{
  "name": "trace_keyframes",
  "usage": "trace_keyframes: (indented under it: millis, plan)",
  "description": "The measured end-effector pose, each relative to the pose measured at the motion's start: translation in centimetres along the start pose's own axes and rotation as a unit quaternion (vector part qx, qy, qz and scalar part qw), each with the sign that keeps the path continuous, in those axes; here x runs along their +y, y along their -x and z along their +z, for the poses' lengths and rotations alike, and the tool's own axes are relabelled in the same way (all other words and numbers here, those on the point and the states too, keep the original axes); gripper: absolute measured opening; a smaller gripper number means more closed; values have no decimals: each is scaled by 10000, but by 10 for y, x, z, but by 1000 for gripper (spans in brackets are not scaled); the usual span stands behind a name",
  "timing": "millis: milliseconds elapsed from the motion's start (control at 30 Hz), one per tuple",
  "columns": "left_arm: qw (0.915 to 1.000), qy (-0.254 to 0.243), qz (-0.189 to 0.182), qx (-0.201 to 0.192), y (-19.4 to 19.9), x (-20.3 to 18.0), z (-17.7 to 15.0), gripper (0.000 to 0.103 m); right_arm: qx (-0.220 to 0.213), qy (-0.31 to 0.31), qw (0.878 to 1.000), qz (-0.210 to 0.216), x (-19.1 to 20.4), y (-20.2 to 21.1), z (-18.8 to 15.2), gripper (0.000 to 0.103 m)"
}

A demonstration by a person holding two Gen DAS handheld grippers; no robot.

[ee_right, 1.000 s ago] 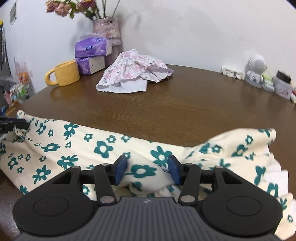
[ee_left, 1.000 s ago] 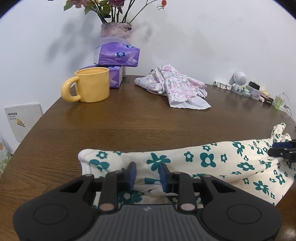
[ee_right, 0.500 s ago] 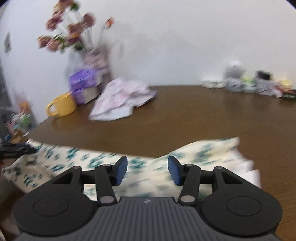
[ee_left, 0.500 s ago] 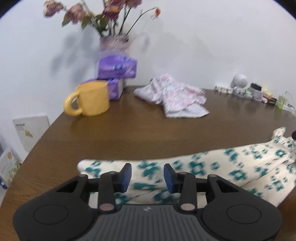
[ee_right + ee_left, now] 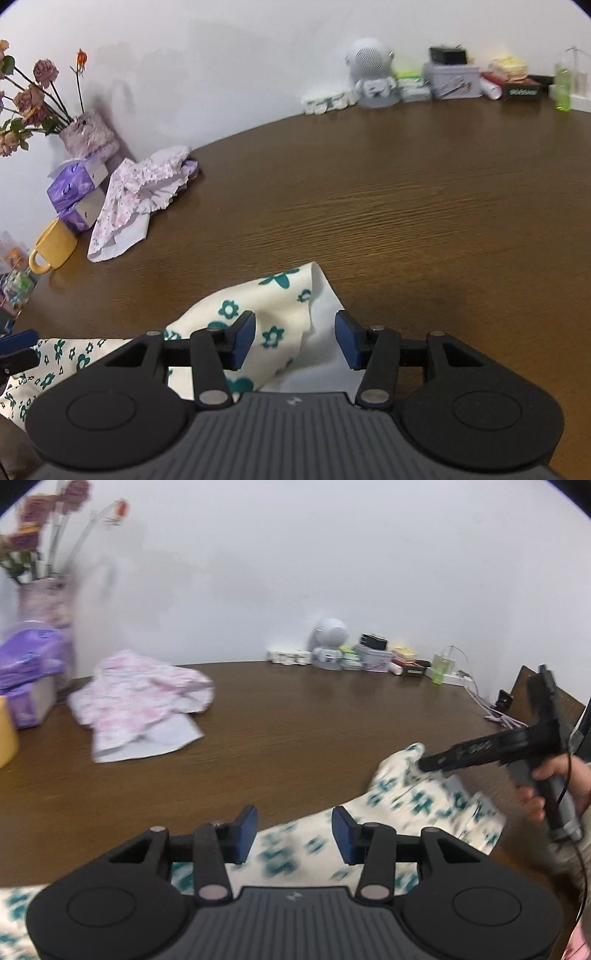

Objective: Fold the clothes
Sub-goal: 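Grasp the shirt end with the right gripper and lift it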

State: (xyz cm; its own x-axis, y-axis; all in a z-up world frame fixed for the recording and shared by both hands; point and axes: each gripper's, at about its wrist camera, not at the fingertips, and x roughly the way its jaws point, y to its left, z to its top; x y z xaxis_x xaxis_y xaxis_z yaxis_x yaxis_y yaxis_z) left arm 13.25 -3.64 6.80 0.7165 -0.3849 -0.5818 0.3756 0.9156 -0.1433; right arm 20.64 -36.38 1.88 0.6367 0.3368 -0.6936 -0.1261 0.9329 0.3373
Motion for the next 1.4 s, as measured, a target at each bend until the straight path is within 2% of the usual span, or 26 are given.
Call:
trace_keyframes:
  millis: [67,100,167,200,300,467,600,733,833,900,1000,1167,1400]
  plan:
    - [9999,35,-80,105,-16,-10,5,43,144,45,9998,131,-1,-6,3,37]
    - [9998,63,-122,173,-23,-14,6,43,205,96,9995,223,0,-6,4,24]
    - [9993,106,-193,298,-34,-19,5,43,327,6,9981,530,-2,-4,4,7]
    - [9991,120,-220,352,-39,-21,4,43,351,-34,9971,675,-3,-2,3,3]
    - [9984,205,-273,444,-50,-22,0,43,161,-93,9952,962,-6,16,1,1]
    - [9967,373,-478,548,-61,-20,-5,43,-145,-253,9884,1491,-5,60,-8,1]
    - [9964,289,-594,537,-61,-21,-7,43,-253,-321,9887,1441,-10,74,-18,1]
    - [9948,106,-918,421,-54,-26,-8,43,-16,-614,9913,1163,-26,60,-30,1]
    - [9944,-48,-993,357,-49,-30,-10,43,-102,-720,9906,1159,-29,53,-36,13]
    - [9949,-123,-944,321,-46,-31,-11,43,-184,-754,9887,1281,-28,50,-37,44]
    - [9963,-30,-814,287,-45,-25,-12,43,-188,-779,9863,1439,-22,46,-36,45]
    - [9965,254,-750,247,-41,-10,-13,43,-10,-827,9911,1043,-14,35,-39,44]
    - [9965,427,-685,213,-38,4,-17,44,-359,-1169,9896,758,-20,60,-45,45]
